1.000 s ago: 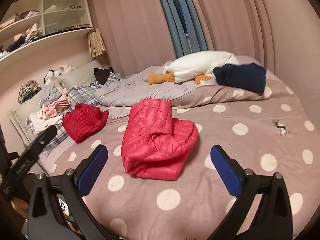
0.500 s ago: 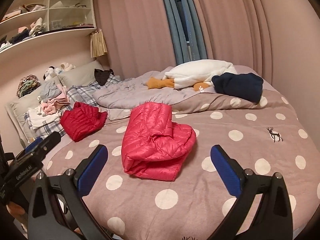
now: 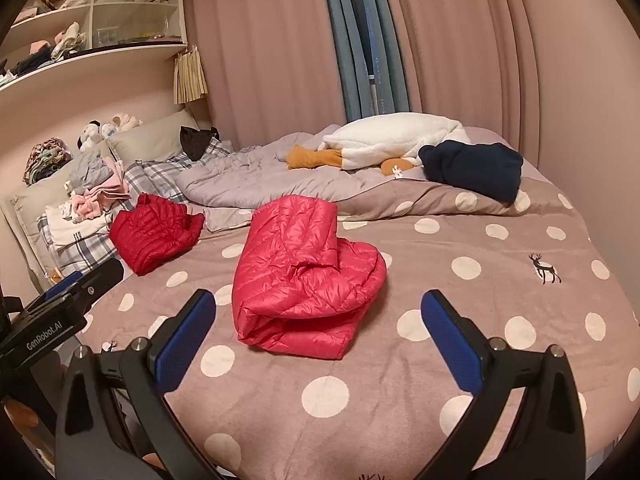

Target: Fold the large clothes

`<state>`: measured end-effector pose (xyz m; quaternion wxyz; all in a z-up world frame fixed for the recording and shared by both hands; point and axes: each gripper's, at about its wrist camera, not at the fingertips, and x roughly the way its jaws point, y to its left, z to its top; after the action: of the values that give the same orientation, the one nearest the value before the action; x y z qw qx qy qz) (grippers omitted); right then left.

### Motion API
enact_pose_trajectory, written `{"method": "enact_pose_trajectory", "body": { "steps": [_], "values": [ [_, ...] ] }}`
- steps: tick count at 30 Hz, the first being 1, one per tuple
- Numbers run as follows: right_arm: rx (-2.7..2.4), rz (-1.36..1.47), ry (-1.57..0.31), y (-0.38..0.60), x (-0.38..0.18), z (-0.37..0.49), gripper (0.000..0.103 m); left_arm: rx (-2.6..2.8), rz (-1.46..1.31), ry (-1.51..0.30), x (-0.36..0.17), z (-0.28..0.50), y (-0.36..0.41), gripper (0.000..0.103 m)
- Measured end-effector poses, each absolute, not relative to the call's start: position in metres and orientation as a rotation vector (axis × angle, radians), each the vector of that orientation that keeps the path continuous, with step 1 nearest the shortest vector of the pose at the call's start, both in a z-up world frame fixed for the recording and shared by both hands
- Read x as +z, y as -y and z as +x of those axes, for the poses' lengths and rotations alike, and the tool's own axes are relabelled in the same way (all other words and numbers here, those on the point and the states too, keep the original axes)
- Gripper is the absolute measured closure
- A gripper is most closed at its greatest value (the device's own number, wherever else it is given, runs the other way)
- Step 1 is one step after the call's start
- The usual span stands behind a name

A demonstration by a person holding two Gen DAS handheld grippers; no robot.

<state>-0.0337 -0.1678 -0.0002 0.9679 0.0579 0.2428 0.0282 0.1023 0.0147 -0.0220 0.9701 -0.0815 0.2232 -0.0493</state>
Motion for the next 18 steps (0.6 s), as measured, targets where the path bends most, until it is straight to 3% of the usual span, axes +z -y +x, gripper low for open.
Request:
{"method": "enact_pose_trajectory", "body": {
  "steps": [18],
  "values": [
    [0.006,0.15,-0.494,0.184,0.0,-0.035,0.0,-0.099,-0.123,-0.446,-0.017,0.095,-0.003,0.001]
  ]
}}
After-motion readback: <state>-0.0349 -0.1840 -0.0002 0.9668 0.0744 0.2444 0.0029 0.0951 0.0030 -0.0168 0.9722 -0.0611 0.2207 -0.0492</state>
